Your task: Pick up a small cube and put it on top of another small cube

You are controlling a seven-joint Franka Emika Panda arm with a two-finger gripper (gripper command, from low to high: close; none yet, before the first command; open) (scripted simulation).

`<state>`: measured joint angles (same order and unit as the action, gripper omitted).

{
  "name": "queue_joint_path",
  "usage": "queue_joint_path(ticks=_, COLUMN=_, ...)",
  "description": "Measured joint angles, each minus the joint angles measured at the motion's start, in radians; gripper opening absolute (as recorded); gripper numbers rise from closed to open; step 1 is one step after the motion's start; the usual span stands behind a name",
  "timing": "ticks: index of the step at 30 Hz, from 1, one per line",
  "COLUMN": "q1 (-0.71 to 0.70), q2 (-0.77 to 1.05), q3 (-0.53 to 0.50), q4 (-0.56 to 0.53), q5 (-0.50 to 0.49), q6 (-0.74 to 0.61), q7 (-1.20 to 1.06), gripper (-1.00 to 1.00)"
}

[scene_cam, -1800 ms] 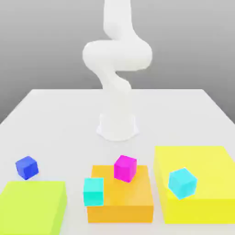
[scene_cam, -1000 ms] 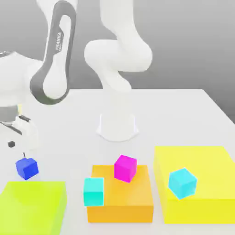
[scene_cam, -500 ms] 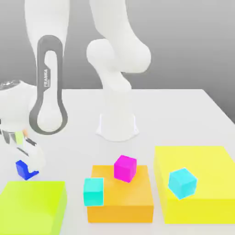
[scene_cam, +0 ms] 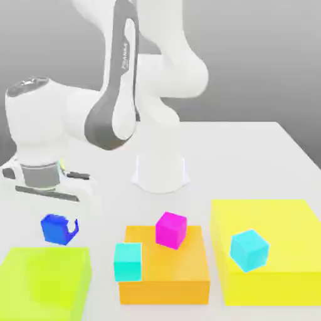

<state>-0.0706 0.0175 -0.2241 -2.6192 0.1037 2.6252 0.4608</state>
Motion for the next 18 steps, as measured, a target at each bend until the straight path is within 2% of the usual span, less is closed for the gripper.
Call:
queue_joint_path(ticks=9, q1=0.391, q2=-0.122, q3=0.212, q4=0.136, q5=-0.084, q6=-0.248, q7=-0.063, gripper=-1.00)
queue_joint_path(ticks=13, q1=0.424, q2=-0.037, q3=0.229, q4=0.120, q5=-0.098, q6=-0.146, q7=-0.066, gripper=-1.00)
queue_joint_path(ticks=14, q1=0.418, q2=-0.013, q3=0.236, q4=0.112, q5=-0.099, q6=-0.115, q7=-0.066, gripper=1.00)
queue_joint_path(ticks=18, q1=0.423, q2=-0.013, q3=0.236, q4=0.112, q5=-0.099, q6=-0.115, q7=-0.066, gripper=1.00)
